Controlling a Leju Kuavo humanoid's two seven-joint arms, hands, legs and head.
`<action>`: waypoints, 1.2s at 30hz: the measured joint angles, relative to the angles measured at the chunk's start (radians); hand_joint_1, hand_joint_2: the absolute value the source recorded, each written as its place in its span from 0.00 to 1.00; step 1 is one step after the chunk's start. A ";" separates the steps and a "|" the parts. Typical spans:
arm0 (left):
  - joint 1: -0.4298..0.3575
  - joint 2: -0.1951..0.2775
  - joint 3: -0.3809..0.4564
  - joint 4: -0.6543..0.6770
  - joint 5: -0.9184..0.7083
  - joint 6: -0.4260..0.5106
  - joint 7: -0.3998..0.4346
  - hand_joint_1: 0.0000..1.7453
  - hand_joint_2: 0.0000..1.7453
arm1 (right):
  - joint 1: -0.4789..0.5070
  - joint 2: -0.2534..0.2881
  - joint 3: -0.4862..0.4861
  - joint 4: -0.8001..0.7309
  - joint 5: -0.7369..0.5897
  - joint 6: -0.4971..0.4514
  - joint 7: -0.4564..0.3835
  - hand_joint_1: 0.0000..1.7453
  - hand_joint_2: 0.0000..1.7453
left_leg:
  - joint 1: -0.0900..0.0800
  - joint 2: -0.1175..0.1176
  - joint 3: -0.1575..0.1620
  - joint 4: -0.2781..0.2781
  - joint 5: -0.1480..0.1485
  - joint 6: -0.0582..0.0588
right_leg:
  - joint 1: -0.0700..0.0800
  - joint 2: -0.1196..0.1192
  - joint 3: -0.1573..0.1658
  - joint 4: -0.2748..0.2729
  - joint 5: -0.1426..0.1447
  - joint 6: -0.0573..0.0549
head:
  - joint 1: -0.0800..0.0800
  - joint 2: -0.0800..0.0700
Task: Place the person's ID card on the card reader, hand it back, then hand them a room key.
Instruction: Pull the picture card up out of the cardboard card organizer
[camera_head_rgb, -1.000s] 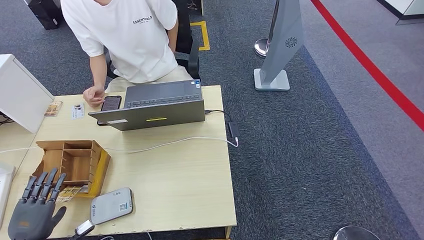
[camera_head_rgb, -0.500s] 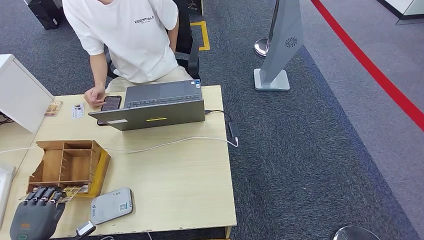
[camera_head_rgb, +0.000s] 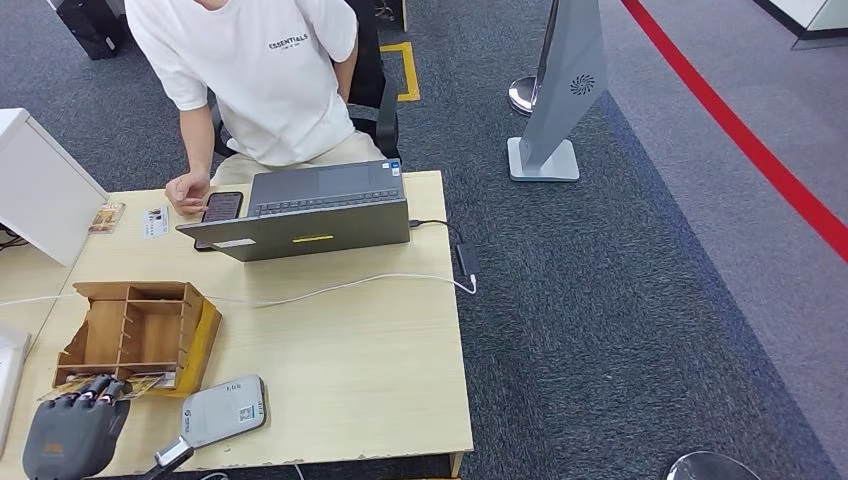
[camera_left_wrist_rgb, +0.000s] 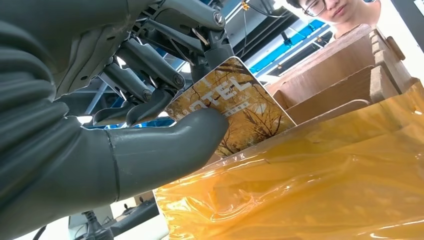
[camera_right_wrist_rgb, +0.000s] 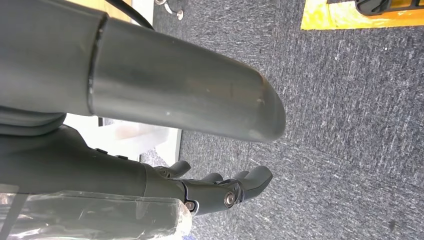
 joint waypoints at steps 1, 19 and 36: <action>-0.001 0.000 0.000 0.002 0.000 0.000 0.000 1.00 1.00 | 0.000 0.000 0.000 0.000 0.000 0.000 0.000 0.00 0.00 | 0.000 0.000 0.000 0.000 0.000 0.000 | 0.000 0.000 0.000 0.000 0.000 0.000 | 0.000 0.000; 0.060 -0.022 -0.054 -0.143 0.157 0.002 -0.023 1.00 1.00 | 0.000 0.000 -0.004 0.000 -0.018 -0.009 0.001 0.00 0.00 | 0.000 0.000 0.000 0.000 0.000 0.000 | 0.000 0.001 0.000 0.000 0.000 0.000 | 0.000 0.000; 0.201 -0.018 -0.306 -0.569 0.130 0.002 0.090 1.00 1.00 | 0.000 0.000 -0.026 0.000 -0.032 -0.018 0.008 0.00 0.00 | 0.000 0.000 0.000 0.000 0.000 0.000 | 0.000 0.000 0.000 0.000 0.000 0.000 | 0.000 0.000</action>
